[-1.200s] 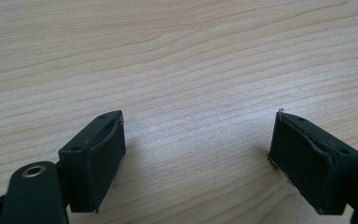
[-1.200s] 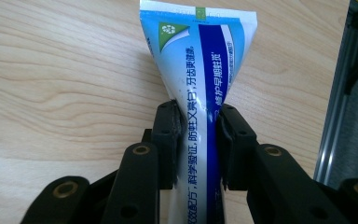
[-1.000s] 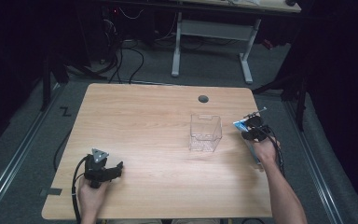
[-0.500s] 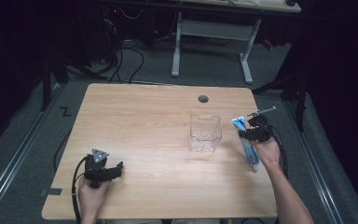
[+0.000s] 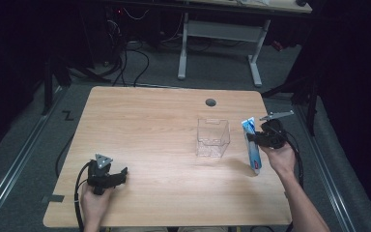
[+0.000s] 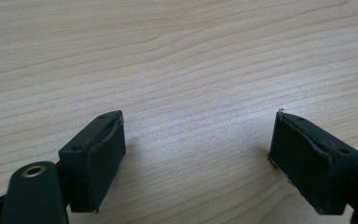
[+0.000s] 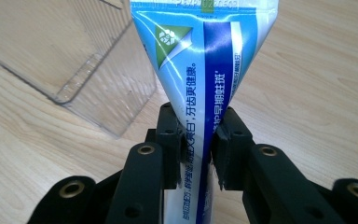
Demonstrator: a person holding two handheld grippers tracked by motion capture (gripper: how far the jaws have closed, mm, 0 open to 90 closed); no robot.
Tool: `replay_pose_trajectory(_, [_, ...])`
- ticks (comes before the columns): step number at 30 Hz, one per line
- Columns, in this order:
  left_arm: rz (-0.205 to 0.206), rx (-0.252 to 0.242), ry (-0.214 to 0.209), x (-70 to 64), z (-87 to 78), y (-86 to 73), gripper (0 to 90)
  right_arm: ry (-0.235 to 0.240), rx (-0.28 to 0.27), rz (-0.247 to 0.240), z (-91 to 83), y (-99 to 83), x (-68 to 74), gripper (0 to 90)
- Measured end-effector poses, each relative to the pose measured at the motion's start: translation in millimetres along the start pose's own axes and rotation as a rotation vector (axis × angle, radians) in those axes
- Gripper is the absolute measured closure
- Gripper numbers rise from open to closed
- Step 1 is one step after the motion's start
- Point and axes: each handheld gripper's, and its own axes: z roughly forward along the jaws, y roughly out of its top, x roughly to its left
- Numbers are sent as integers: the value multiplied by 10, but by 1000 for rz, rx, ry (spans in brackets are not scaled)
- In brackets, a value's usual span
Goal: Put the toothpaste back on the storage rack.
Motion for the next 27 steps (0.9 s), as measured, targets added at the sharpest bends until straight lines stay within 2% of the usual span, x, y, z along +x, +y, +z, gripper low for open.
replay_pose_trajectory(10, [-1,0,0,0,0,0,182,16,-48,-32,-127,24,91,750])
replay_pose_trajectory(19, [-1,0,0,0,0,0,182,42,-107,-44,-311,64,159,749])
replay_pose_trajectory(20, [0,0,0,0,0,0,181,49,-128,-52,-354,75,182,749])
replay_pose_trajectory(27, [-1,0,0,0,0,0,181,55,-152,-80,-456,126,282,749])
